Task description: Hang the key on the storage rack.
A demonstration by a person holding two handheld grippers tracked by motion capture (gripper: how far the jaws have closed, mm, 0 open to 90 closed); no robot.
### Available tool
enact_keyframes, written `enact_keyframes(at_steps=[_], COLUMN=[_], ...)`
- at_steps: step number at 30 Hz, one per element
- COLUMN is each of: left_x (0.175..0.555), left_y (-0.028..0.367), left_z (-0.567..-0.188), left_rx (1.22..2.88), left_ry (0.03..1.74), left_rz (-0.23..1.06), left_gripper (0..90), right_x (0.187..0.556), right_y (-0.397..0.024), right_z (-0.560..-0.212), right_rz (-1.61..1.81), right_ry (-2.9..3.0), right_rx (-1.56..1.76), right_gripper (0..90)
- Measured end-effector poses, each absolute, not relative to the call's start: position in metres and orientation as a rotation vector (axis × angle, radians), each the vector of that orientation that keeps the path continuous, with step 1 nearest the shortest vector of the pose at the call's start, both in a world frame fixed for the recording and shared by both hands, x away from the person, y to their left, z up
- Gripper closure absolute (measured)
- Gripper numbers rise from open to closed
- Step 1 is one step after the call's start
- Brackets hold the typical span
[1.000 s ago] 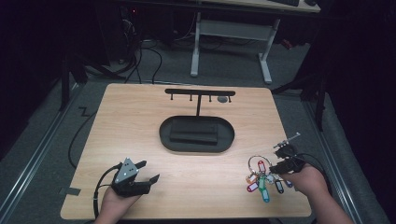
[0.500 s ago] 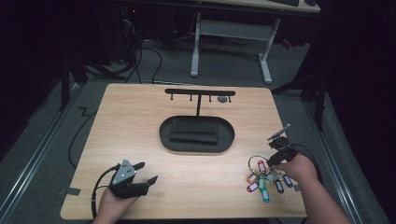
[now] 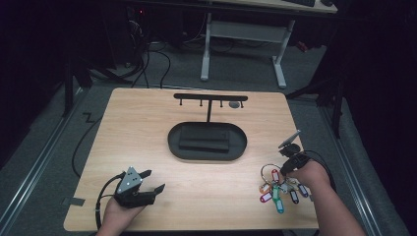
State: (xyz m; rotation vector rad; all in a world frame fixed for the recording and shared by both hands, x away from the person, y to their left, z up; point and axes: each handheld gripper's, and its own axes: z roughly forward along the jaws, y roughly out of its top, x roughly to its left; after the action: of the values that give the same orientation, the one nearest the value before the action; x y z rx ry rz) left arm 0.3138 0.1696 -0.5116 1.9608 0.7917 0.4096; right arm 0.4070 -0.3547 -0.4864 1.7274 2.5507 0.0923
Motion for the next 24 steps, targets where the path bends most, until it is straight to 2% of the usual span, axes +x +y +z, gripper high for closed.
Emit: enact_keyframes(at_steps=[6, 11, 24], left_x=[0.314, 0.314, 0.314], left_y=[0.168, 0.167, 0.165], left_z=[-0.511, -0.511, -0.512], left_rx=[1.963, 1.966, 1.970], left_ry=[0.786, 0.780, 0.766], left_rz=[0.408, 0.408, 0.406], left_gripper=[29.1, 29.2, 29.6], right_x=[0.403, 0.396, 0.381], right_y=[-0.347, -0.344, -0.332], right_z=[-0.481, -0.453, -0.408], right_rz=[0.081, 0.134, 0.149], right_ry=[2.578, 2.575, 2.591], right_rx=[1.646, 1.601, 1.514], right_gripper=[86.7, 87.0, 87.8])
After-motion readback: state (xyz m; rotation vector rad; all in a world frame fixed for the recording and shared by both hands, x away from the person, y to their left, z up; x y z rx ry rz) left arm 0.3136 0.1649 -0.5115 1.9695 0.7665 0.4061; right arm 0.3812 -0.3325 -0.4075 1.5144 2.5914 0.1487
